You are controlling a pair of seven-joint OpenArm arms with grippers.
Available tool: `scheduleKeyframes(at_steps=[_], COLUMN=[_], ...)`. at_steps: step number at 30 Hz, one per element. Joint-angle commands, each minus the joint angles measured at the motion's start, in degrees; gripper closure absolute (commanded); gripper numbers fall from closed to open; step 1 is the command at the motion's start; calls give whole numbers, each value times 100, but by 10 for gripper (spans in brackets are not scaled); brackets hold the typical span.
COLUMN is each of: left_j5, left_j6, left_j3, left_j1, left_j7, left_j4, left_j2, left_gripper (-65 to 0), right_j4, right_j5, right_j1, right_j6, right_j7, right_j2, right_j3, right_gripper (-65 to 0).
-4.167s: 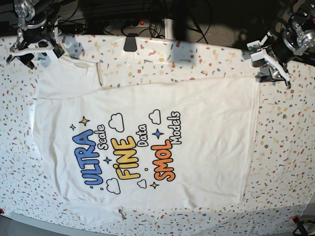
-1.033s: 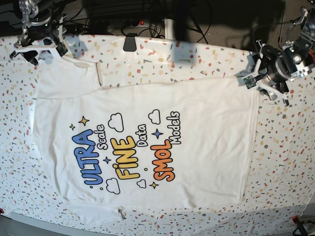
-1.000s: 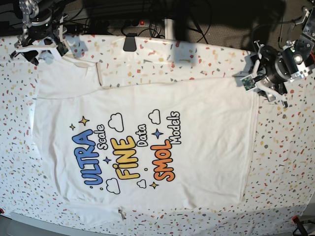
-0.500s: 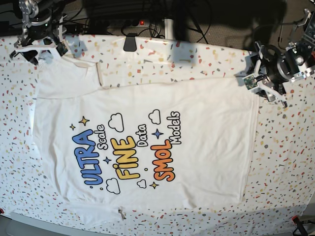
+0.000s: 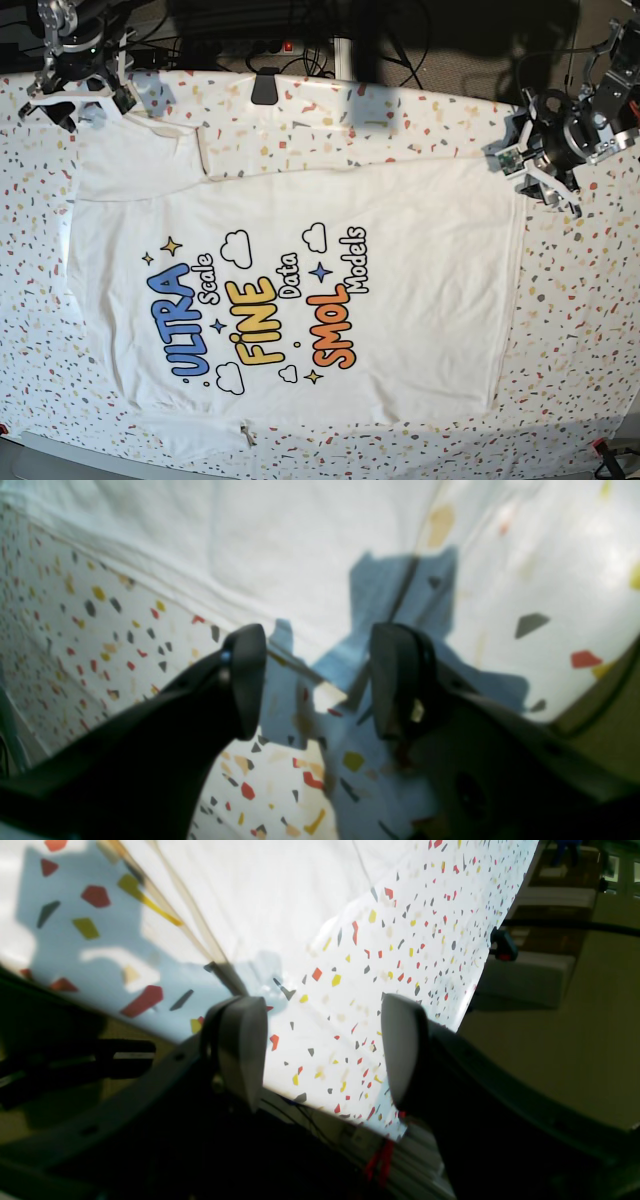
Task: Fold the T-shirt properly
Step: 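Position left gripper at the shirt corner, right gripper at the shoulder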
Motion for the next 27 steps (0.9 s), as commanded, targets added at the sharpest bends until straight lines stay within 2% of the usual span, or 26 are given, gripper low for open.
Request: scheduleKeyframes(at_steps=[1, 5, 6, 9, 10, 14, 16, 21, 25, 27], left_j5=[81, 538, 664, 675, 675, 673, 671, 369, 175, 175], left_j6=[35, 52, 203, 986, 1119, 1191, 1191, 1191, 1189, 1191], left_j3=[-31, -31, -31, -31, -31, -31, -31, -31, -31, -31], left_j1=[-44, -44, -44, -52, -61, -59, -59, -61, -61, -61], left_j7=[-35, -151, -151, -149, -144, -146, -149, -151, -146, -146], left_j4=[-61, -264, -264, -240, -229, -210, -210, -210, -210, -210], left_j2=[9, 245, 275, 291, 291, 291, 291, 293, 291, 293], left_gripper=[-326, -326, -325, -317, -317, -306, -246, -9, 0, 0], right_j4=[101, 101, 101, 101, 101, 101, 101, 101, 101, 101], right_j5=[-98, -98, -98, -98, -98, -98, -98, -96, -103, -103], right_j1=[-33, -31, -33, -33, -31, -33, -33, -33, -33, -33], right_j6=[-120, -264, -295, -299, -302, -302, -302, -299, -225, 70], right_j7=[24, 24, 22, 22, 24, 24, 24, 96, 472, 667], right_j2=[66, 66, 66, 66, 66, 66, 66, 66, 66, 68], right_j3=[39, 39, 39, 39, 39, 39, 39, 39, 39, 39], right_gripper=[-362, -362, -362, -362, -362, -362, -362, -362, -362, -362])
